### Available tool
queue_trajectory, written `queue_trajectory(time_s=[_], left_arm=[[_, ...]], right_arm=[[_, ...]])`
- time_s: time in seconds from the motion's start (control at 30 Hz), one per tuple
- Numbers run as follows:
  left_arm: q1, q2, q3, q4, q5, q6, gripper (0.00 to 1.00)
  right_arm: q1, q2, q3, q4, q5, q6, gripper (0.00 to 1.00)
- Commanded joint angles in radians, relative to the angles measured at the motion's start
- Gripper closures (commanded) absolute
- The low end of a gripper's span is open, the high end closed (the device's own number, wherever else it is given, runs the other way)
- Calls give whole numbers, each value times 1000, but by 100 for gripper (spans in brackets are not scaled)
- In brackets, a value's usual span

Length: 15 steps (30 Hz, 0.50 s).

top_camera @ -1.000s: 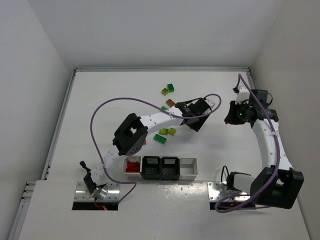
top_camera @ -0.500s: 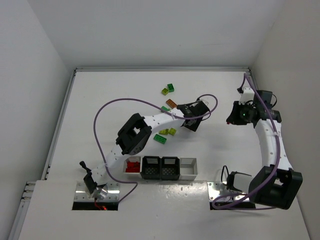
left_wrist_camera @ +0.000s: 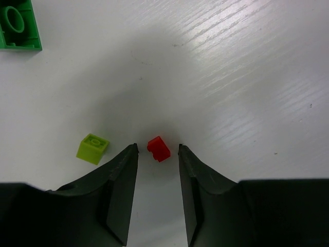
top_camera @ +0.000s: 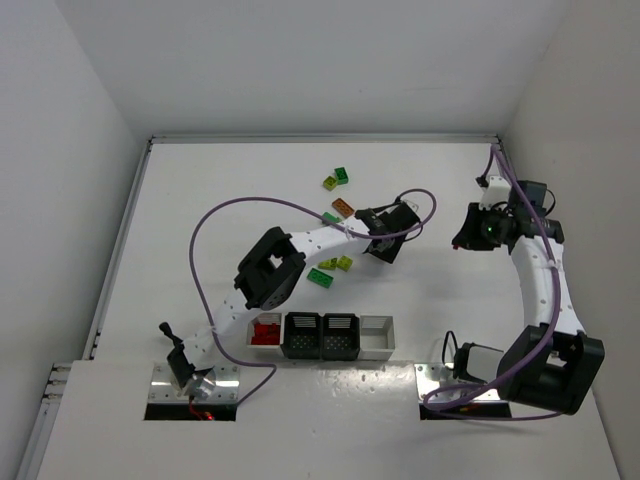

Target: Sort the legos into containers by color

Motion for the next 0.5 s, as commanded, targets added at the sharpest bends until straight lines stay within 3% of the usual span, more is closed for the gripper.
queue_trajectory(time_s=[0.0, 0.07, 0.2, 0.47], left_arm=[[-1, 13, 19, -3, 9, -22, 57], [-1, 13, 19, -3, 21, -22, 60], [-1, 14, -15, -3, 40, -22, 77], [-1, -74, -115, 26, 3, -13, 89]], right_arm=[[-8, 1, 19, 8, -24, 13, 100], [-8, 1, 19, 8, -24, 13, 100], [-8, 1, 19, 8, -24, 4, 100], [-8, -8, 29, -20, -70, -8, 100]])
